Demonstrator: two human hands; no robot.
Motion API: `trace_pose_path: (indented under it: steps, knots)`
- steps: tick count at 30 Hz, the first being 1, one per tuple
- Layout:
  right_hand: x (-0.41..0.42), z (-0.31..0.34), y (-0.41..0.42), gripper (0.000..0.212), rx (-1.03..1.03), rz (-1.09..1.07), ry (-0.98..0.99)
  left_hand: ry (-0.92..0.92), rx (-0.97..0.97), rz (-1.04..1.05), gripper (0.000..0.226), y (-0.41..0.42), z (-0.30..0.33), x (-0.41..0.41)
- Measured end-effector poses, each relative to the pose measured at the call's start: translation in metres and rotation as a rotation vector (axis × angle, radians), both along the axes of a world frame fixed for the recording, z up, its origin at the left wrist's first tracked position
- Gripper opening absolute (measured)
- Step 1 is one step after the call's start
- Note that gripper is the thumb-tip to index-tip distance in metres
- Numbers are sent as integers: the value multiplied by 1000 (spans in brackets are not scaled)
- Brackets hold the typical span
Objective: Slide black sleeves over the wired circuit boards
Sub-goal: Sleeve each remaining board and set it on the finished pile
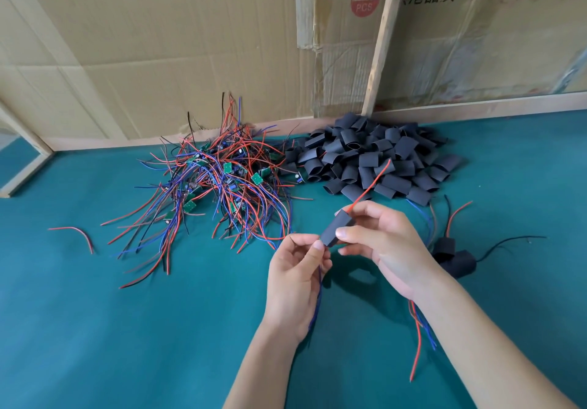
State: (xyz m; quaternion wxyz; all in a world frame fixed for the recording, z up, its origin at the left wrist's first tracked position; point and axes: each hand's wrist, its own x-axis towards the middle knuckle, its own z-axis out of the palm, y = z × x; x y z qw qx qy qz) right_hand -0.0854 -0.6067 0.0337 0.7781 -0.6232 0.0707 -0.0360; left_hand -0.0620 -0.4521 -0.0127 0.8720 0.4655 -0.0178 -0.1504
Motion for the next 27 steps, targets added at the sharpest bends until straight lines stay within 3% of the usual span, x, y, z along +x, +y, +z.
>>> trace_pose_path:
  steps: [3, 7, 12, 17, 19, 21, 24, 25, 27]
  knots:
    - [0, 0, 3, 25, 7, -5, 23, -49, 62, 16, 12, -1, 1, -2]
    - [-2, 4, 5, 36, 76, 77, 44, -80, 109, -4, 15, -2, 4, -4]
    - [-4, 9, 6, 23, 144, 116, 29, -110, 70, -150, 16, 1, 10, -5]
    - [-20, 21, -21, 23, 101, -26, 71, -29, 7, -207, 13, 6, 14, -3]
    - [-35, 34, -43, 27, -144, 34, 192, -1, 10, -195, 14, 6, 13, -2]
    - [-47, 51, -63, 43, -611, 90, 370, 15, -4, -188, 10, 6, 13, -2]
    - [-48, 74, -73, 48, -1258, -48, 522, 36, -17, -180, 11, 5, 14, -1]
    - [-42, 81, -68, 43, -1343, -109, 472, 44, -24, -175, 13, 5, 14, -1]
    - [-23, 90, -48, 22, -1303, -110, 260, 60, -44, -168, 15, 4, 15, -2]
